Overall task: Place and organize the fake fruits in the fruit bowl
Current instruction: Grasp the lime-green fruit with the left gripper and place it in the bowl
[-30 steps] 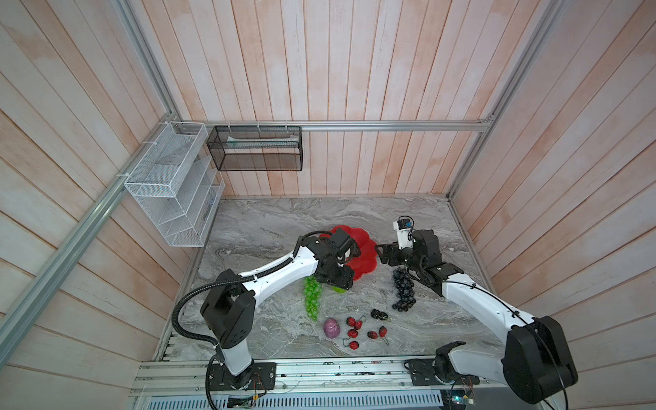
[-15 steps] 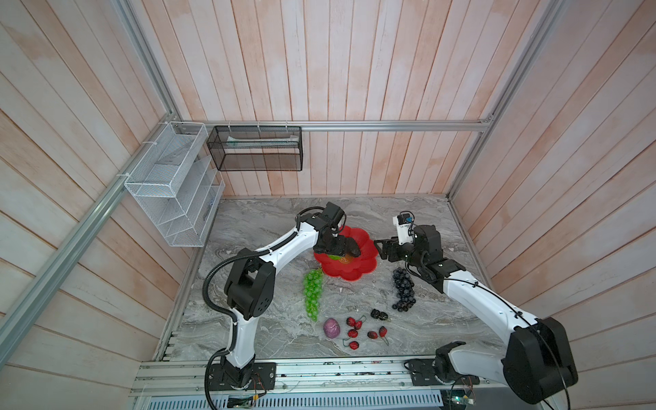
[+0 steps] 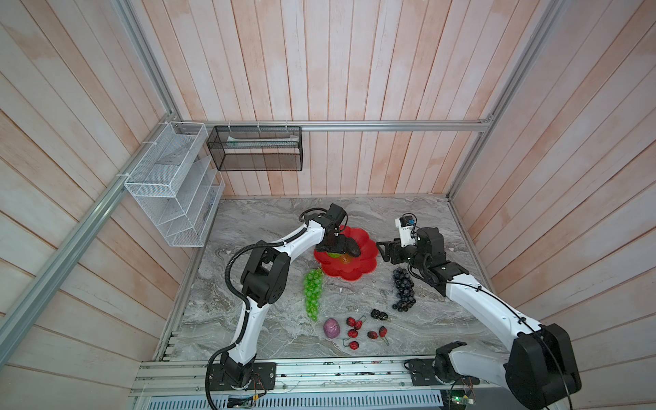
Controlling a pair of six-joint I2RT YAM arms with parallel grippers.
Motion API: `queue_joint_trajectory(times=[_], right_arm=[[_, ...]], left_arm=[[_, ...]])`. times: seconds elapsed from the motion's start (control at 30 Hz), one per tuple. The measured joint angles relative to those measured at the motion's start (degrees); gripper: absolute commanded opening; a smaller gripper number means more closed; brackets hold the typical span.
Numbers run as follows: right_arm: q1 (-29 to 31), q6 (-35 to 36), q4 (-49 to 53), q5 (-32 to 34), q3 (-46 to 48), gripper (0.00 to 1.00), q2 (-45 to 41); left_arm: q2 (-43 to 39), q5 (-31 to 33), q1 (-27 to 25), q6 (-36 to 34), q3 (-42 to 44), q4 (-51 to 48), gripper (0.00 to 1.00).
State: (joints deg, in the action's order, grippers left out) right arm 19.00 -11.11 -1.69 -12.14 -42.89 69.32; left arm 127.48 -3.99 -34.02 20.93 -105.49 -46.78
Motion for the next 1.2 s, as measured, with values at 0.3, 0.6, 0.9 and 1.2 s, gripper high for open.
queue_joint_trajectory(times=[0.3, 0.6, 0.9, 1.2], right_arm=[[-0.09, 0.0, 0.07, -0.13, 0.98, 0.78, -1.09], [-0.35, 0.07, 0.33, -0.2, 1.53, 0.8, -1.62], [-0.35, 0.15, 0.68, -0.22, 1.53, 0.79, -2.73], [-0.22, -0.04, 3.02, -2.05, 0.59, 0.74, -3.74]], left_arm=[[1.01, 0.85, -0.31, 0.26, -0.04, 0.17, 0.7], [1.03, 1.51, -0.92, 0.26, -0.92, 0.22, 0.82], [0.39, 2.6, -0.92, 0.04, -2.08, -1.16, 0.86], [-17.11, 2.73, -0.92, -0.31, 14.34, 1.27, 0.81]])
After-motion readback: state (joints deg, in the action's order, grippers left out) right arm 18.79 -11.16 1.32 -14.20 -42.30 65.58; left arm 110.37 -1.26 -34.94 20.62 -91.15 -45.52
